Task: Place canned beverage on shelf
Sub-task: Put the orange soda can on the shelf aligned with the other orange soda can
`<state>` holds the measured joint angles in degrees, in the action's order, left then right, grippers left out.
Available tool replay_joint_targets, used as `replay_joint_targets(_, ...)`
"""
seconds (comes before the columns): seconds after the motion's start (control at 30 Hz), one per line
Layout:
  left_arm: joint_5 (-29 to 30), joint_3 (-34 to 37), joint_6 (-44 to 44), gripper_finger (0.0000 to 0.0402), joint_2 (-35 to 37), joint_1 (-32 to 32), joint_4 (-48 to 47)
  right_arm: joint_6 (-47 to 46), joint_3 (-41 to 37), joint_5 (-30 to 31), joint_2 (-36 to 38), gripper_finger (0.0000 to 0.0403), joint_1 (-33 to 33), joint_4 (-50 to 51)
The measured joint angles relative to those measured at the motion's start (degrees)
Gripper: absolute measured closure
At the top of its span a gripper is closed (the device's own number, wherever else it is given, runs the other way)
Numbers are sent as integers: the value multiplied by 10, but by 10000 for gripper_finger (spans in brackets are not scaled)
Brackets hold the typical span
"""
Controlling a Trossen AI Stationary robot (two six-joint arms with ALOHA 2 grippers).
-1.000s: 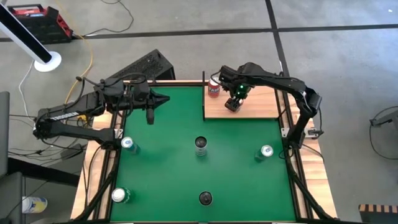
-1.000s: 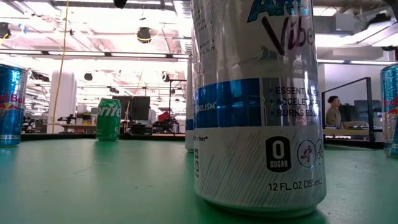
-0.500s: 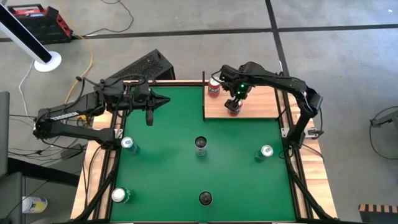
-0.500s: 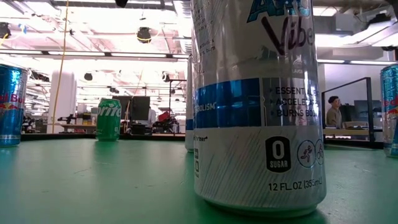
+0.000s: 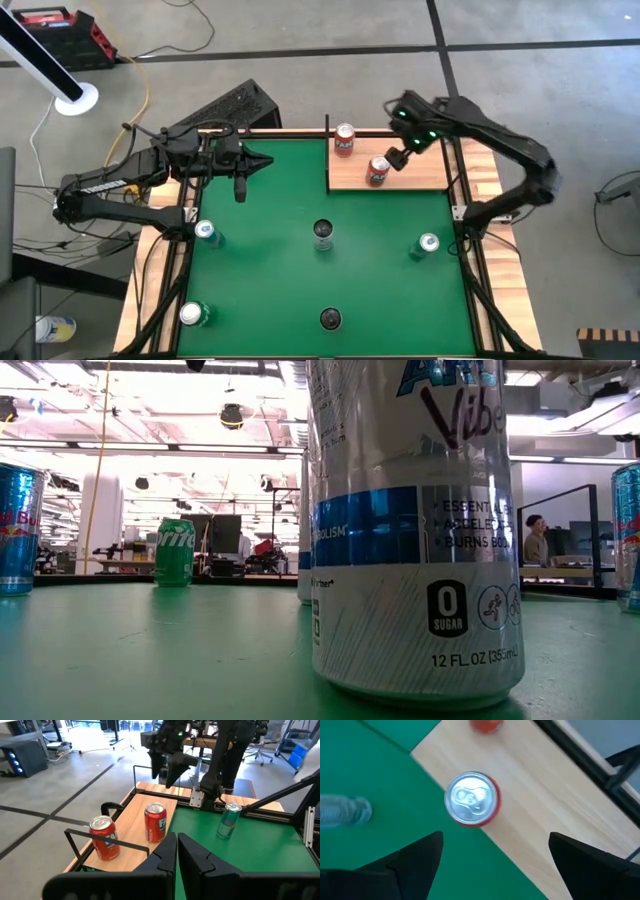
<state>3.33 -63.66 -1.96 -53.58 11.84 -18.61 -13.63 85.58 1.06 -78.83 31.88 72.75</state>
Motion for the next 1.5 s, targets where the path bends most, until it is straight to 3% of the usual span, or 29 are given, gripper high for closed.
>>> replay_joint_targets(0.13,0,0,0,401,0,0,-1,-73,-129,20,88,46,-3,-112)
replay_joint_targets(0.27,1,0,1,401,0,0,-1,-147,-223,22,135,108,-6,-199)
replay_joint_targets(0.37,11,0,9,401,0,0,-1,-184,-252,52,141,170,-24,-207)
replay_joint_targets(0.5,15,0,9,401,0,6,-1,-216,-254,151,141,278,-49,-176)
replay_joint_targets(0.63,16,0,8,401,0,7,-1,-225,-254,183,135,383,-63,-200)
replay_joint_targets(1.0,14,0,6,401,0,7,-29,-267,-342,185,115,388,-63,-310)
replay_joint_targets(1.5,10,0,7,401,0,7,-39,-301,-353,158,106,387,-76,-393)
